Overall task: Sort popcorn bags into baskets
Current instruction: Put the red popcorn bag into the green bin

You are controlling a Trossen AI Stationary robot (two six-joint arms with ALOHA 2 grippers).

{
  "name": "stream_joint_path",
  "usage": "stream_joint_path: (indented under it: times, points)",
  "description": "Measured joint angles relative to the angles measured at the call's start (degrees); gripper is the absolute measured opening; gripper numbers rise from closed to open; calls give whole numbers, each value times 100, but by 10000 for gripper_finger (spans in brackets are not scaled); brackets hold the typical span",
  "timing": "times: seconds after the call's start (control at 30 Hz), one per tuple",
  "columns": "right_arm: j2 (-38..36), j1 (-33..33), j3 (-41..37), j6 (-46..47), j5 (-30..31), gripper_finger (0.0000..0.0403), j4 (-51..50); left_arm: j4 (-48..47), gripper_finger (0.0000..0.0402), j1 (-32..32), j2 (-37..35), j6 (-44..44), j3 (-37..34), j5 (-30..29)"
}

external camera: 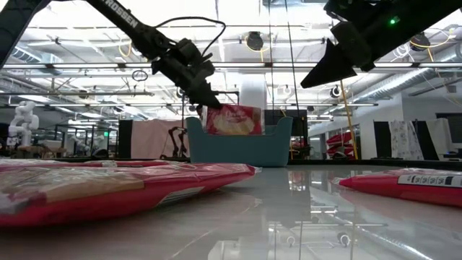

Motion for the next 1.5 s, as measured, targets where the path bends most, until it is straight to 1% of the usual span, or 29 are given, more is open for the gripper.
stream_joint_path:
  times: [0.17, 0.23, 0.33, 0.43, 0.53, 0.6, 0.7, 0.73, 0.8, 0.87, 0.93, 1.03, 1.13, 1.27, 1.33, 1.43, 1.5]
  points:
    - [0, -2, 0, -77, 5, 169, 44, -60, 28, -22, 0, 26, 0, 1]
    - [0, -1, 0, -88, 6, 169, 46, -65, 37, -21, 0, 42, 0, -27]
    - [0, 0, 0, -103, 9, 169, 68, -95, 66, -65, 0, 54, 0, -460]
    - [0, -1, 0, -103, 9, 169, 68, -86, 106, -103, 0, 87, 0, -915]
    - [0, 0, 0, -103, 9, 169, 78, -88, 149, -134, -14, 76, 0, -1212]
    - [0, 0, 0, -103, 9, 169, 88, -100, 174, -163, -67, 0, 0, -1575]
    - [0, 0, 0, -103, 9, 169, 115, -256, 198, -227, -277, -210, 0, -2063]
    - [0, -2, 0, -103, 9, 169, 126, -315, 201, -259, -364, -265, 0, -2105]
    - [0, -2, 0, -103, 11, 169, 127, -602, 200, -307, -599, -385, 2, -2106]
    - [0, -8, 0, -81, 11, 169, 128, -900, 189, -395, -828, -448, 1, -2007]
    - [0, -12, 0, -53, 6, 169, 142, -1237, 172, -491, -1063, -470, -24, -1749]
    - [0, -15, 0, 98, 2, 169, 180, -1379, 144, -681, -1450, -459, -371, -1212]
    - [0, -15, 0, 257, -16, 169, 173, -1351, 117, -943, -1923, -502, -931, -1115]
    - [0, -15, 0, 436, -27, 169, 175, -780, 91, -1435, -2629, -764, -1904, -1161]
    - [0, -21, 0, 531, -125, 169, 175, -303, 83, -1775, -2965, -898, -2408, -1214]
    - [0, -65, 0, 561, -877, 169, 175, 405, 75, -2284, -3411, -1175, -3129, -1428]
    - [0, -68, 0, 708, -1425, 169, 201, 952, 73, -2589, -3583, -1316, -3521, -1574]
